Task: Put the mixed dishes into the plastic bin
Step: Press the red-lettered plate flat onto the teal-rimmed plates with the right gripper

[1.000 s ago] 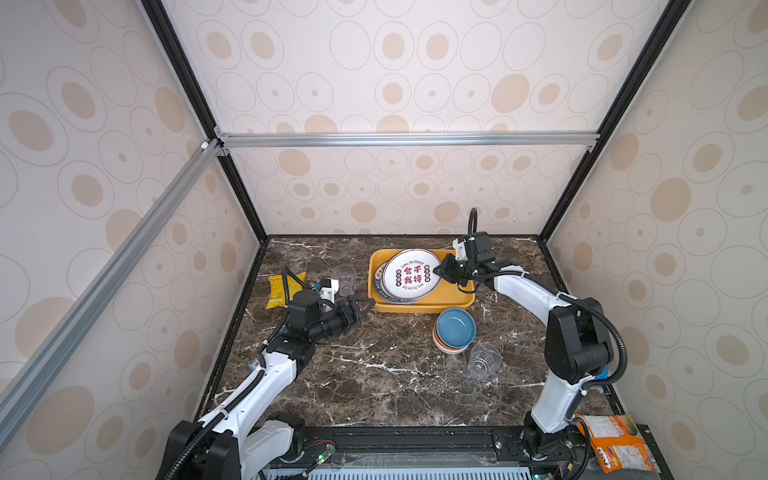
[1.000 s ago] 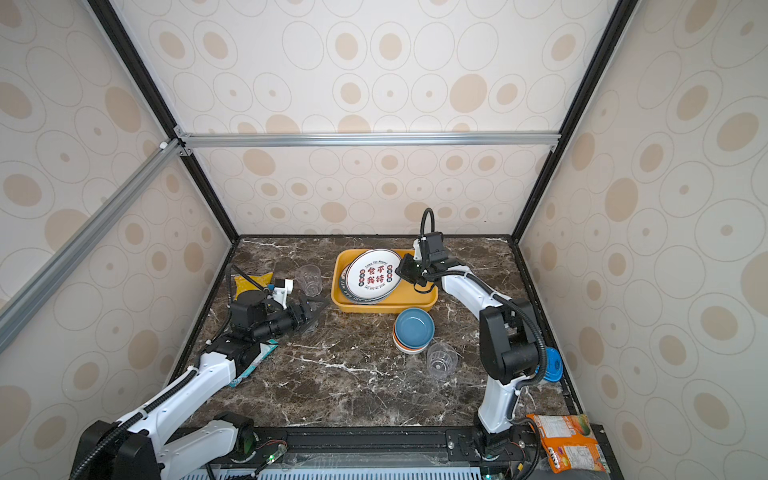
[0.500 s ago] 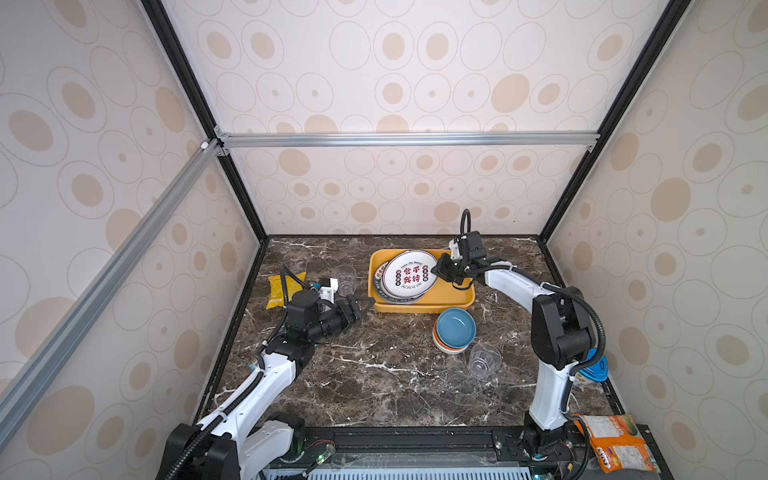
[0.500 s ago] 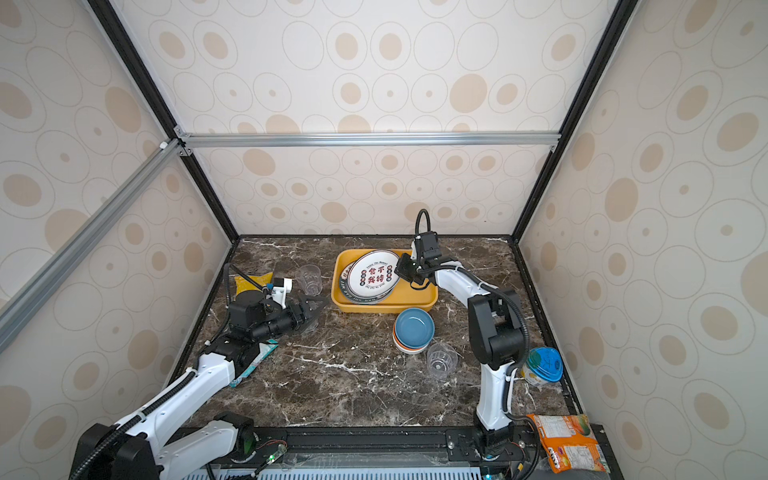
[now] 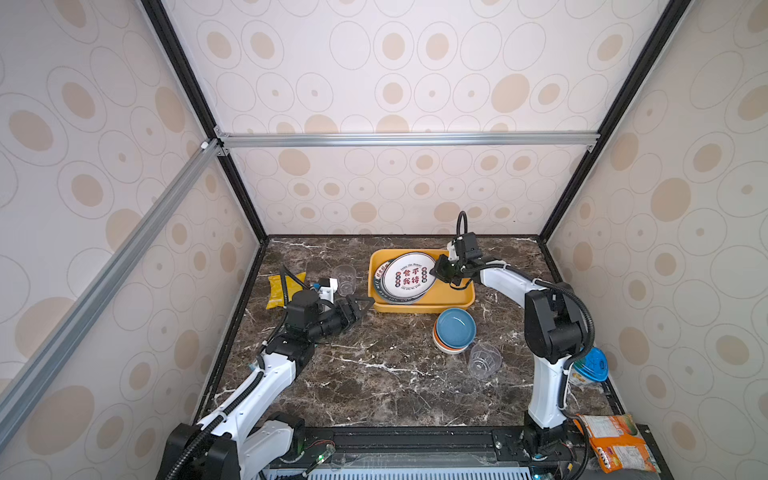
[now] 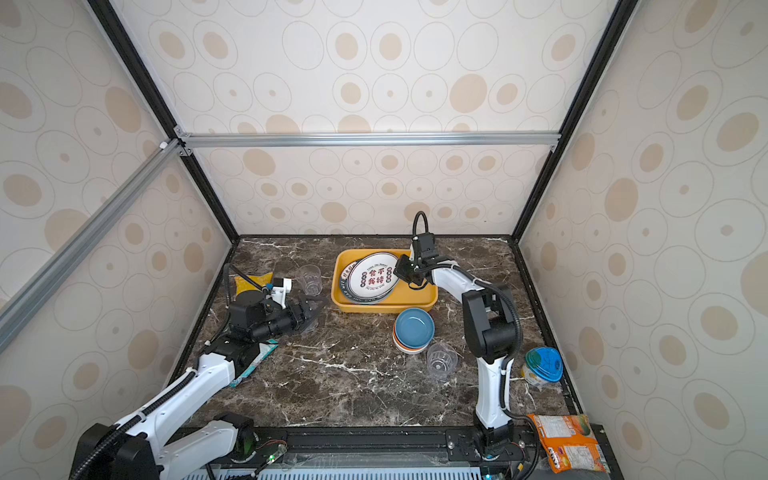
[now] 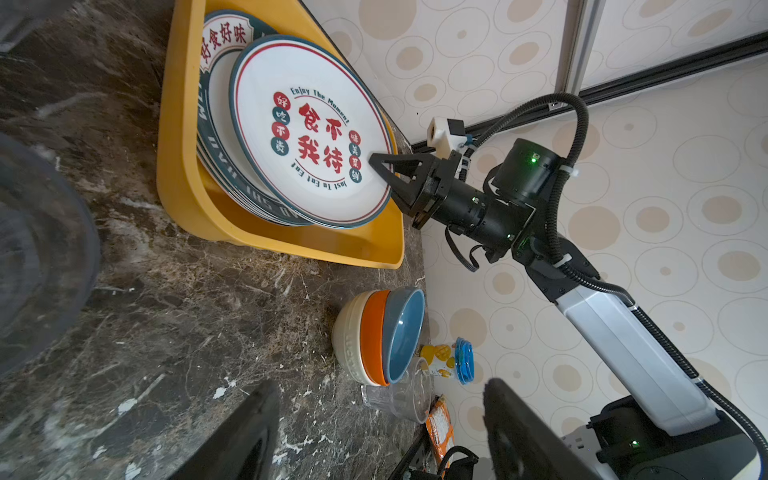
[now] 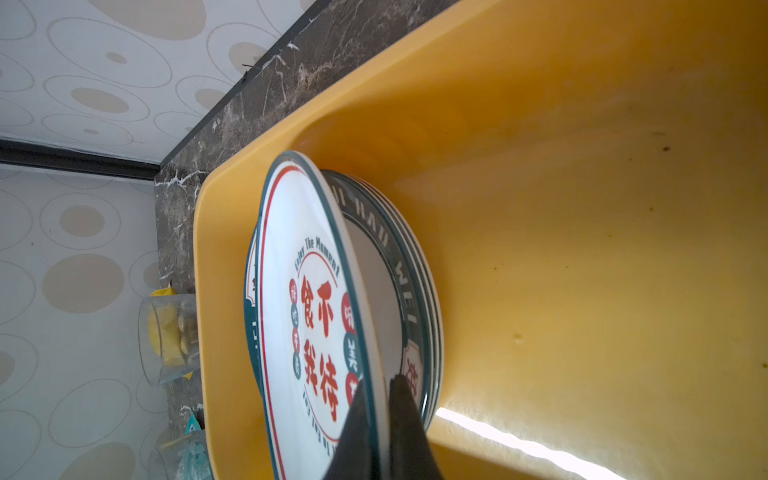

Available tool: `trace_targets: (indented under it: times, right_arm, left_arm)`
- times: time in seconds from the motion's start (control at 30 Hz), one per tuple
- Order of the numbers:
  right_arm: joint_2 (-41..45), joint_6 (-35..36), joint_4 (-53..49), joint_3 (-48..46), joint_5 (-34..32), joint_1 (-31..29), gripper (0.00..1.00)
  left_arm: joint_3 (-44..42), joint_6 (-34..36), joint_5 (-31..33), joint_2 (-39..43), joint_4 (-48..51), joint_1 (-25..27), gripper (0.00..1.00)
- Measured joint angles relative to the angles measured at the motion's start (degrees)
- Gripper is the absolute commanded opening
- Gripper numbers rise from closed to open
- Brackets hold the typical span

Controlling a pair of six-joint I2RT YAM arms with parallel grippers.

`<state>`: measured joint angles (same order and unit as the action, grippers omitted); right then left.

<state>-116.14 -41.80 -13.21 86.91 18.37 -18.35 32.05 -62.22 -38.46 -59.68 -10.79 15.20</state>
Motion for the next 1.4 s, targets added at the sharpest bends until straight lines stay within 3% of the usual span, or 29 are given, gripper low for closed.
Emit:
trace_targets:
  times: [0.5,0.87,1.4]
  right_arm:
    - [-1.40,-0.17,0.26,0.00,0.15,-0.07,0.06]
    - [-1.90,-0.50,1.25,0.31,0.07,-0.35,0.24]
    - [-4.42,-0.37,0.39,1.07,-0.20,-0.44,0.32]
  left_arm:
    - [-1.18,-0.17,0.00,0.02,-0.59,0.00,0.76]
    - [-2.40,-0.63,0.02,0.02,-0.98,0.00,0.76]
    - [-2.99,-1.05,0.02,0.04,-1.64,0.00,0.75]
